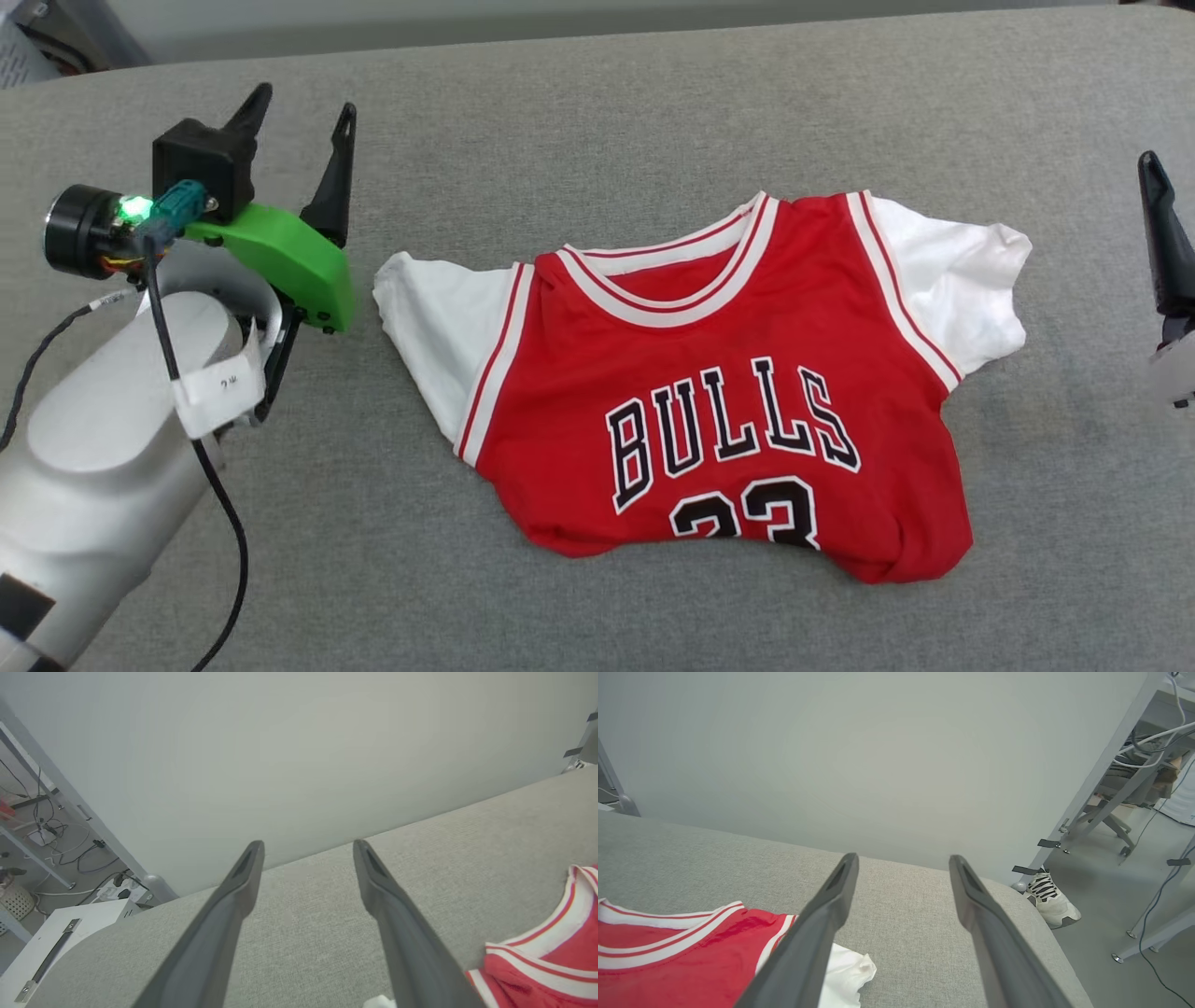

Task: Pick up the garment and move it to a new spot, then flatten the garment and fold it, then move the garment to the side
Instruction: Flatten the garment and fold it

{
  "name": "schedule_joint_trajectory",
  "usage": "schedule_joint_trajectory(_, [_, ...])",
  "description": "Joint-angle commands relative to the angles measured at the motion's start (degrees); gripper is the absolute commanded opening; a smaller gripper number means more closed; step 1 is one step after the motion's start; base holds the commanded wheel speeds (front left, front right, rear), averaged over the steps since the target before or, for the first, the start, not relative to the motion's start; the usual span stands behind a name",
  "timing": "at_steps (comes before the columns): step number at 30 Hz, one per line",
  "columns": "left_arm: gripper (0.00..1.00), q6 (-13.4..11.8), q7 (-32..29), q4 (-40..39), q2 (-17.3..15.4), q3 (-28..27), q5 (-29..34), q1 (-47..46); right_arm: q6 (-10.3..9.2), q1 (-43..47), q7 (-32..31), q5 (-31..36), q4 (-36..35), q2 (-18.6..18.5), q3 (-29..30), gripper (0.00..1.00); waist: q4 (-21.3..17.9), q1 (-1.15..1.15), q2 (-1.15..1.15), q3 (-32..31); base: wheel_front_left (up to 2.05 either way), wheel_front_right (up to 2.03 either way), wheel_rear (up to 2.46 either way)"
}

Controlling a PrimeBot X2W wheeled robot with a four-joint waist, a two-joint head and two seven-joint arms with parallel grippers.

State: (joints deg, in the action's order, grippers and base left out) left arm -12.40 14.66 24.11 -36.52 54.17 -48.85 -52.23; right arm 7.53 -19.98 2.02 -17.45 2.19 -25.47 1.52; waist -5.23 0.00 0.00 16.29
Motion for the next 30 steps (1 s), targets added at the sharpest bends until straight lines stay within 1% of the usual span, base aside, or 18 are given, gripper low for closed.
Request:
schedule_joint_trajectory(1, [1.0, -2.41, 0.3, -3.69, -0.54, -2.77, 2.45, 3.17, -0.04, -1.58, -2.91, -1.37, -0.03, -1.51, -1.18, 1.0, 1.2, 0.0, 0.0, -0.62, 0.0, 0.0, 0.0])
schedule_joint_trajectory(2, [1.0, -4.29, 0.31, -7.01, -0.73, -5.31, 4.37, 5.6, -0.04, -2.31, -5.85, -2.54, 0.23, -3.02, -2.46, 1.0, 1.48, 0.0, 0.0, -0.64, 0.0, 0.0, 0.0])
schedule_joint_trajectory(4, [1.0, -7.15, 0.32, -12.29, -0.69, -9.45, 7.6, 10.3, -0.04, -3.5, -11.69, -5.72, 1.11, -5.59, -4.87, 1.0, 1.94, 0.0, 0.0, -0.6, 0.0, 0.0, 0.0])
schedule_joint_trajectory(6, [1.0, -9.27, 0.32, -16.66, -0.14, -13.27, 10.64, 14.73, -0.04, -4.45, -17.69, -9.2, 2.07, -8.38, -7.6, 1.0, 2.49, 0.0, 0.0, -0.55, 0.0, 0.0, 0.0])
schedule_joint_trajectory(8, [1.0, -10.74, 0.32, -20.03, 0.64, -16.64, 13.76, 18.52, -0.04, -5.18, -23.24, -12.87, 3.26, -10.78, -9.96, 1.0, 3.0, 0.0, 0.0, -0.39, 0.0, 0.0, 0.0])
schedule_joint_trajectory(11, [1.0, -11.68, 0.33, -23.35, 2.32, -21.06, 17.57, 23.24, -0.04, -5.8, -30.35, -17.91, 5.05, -13.17, -12.85, 1.0, 3.67, 0.0, 0.0, -0.02, 0.0, 0.0, 0.0])
schedule_joint_trajectory(14, [1.0, -11.61, 0.33, -25.33, 4.85, -24.97, 21.08, 27.59, -0.04, -6.48, -35.7, -22.31, 7.15, -14.38, -15.13, 1.0, 4.36, 0.0, 0.0, 0.65, 0.0, 0.0, 0.0])
schedule_joint_trajectory(18, [1.0, -10.81, 0.33, -26.69, 8.57, -29.24, 24.64, 31.84, -0.04, -7.71, -38.18, -24.39, 10.79, -14.45, -17.3, 1.0, 5.25, 0.0, 0.0, 1.84, 0.0, 0.0, 0.0])
schedule_joint_trajectory(23, [1.0, -7.73, 0.33, -26.27, 13.36, -33.45, 28.28, 35.66, -0.04, -9.17, -37.06, -25.03, 17.25, -12.44, -20.01, 1.0, 6.63, 0.0, 0.0, 3.52, 0.0, 0.0, 0.0])
schedule_joint_trajectory(28, [1.0, -4.47, 0.33, -25.03, 16.79, -36.83, 31.0, 37.08, -0.04, -9.07, -35.08, -25.66, 22.61, -10.06, -23.83, 1.0, 7.31, 0.0, 0.0, 4.36, 0.0, 0.0, 0.0])
schedule_joint_trajectory(30, [1.0, -3.26, 0.33, -24.51, 17.93, -38.22, 32.06, 37.38, -0.04, -9.28, -32.89, -25.73, 24.0, -9.82, -24.91, 1.0, 7.34, 0.0, 0.0, 4.39, 0.0, 0.0, 0.0])
